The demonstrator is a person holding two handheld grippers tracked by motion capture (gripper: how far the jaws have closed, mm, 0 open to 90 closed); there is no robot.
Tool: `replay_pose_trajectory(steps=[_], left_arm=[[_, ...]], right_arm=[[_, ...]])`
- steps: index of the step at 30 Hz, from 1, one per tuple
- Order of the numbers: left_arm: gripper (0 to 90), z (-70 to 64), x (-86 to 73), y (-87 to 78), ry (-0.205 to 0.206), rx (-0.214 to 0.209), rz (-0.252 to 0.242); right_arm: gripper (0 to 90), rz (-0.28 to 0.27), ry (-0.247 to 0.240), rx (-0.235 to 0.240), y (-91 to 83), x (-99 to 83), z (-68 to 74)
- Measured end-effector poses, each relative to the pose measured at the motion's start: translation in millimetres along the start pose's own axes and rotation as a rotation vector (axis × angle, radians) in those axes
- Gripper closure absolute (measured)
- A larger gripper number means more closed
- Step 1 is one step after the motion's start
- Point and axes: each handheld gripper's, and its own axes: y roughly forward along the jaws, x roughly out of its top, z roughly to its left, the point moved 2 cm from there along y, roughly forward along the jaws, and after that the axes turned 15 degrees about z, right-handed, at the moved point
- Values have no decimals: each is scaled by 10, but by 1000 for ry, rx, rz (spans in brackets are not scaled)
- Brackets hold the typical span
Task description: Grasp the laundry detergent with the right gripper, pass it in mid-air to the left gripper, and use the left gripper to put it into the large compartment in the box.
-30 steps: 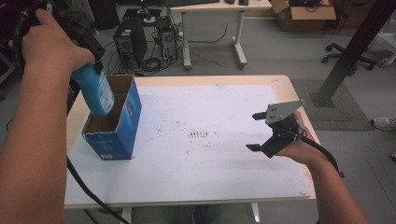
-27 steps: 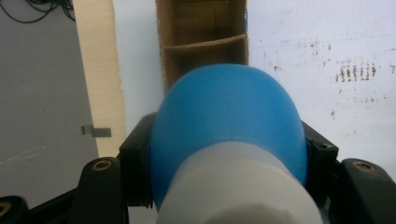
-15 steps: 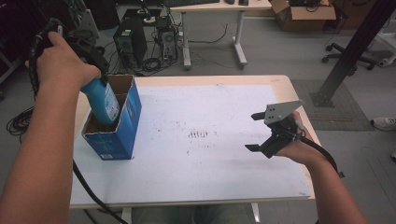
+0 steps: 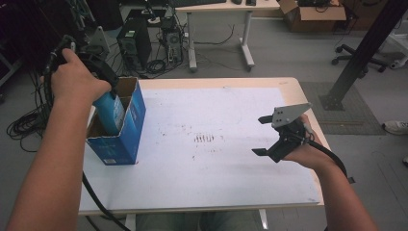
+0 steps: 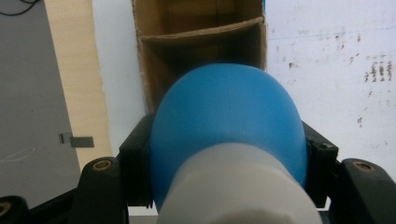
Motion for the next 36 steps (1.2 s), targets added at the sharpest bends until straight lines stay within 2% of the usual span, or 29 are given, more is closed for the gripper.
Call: replay_pose_trajectory(steps=[6, 15, 22, 36], left_arm=[[378, -1, 35, 149, -4, 4, 14], [377, -7, 61, 335, -7, 21, 5], [377, -1, 87, 524, -15, 9, 21], [377, 18, 115, 675, -17, 29, 28]], right_arm=[[4, -1, 3, 1, 10, -14, -4], [4, -1, 1, 4, 34, -5, -8], [4, -4, -1, 6, 49, 1, -2], [6, -9, 3, 0, 27, -27, 10]])
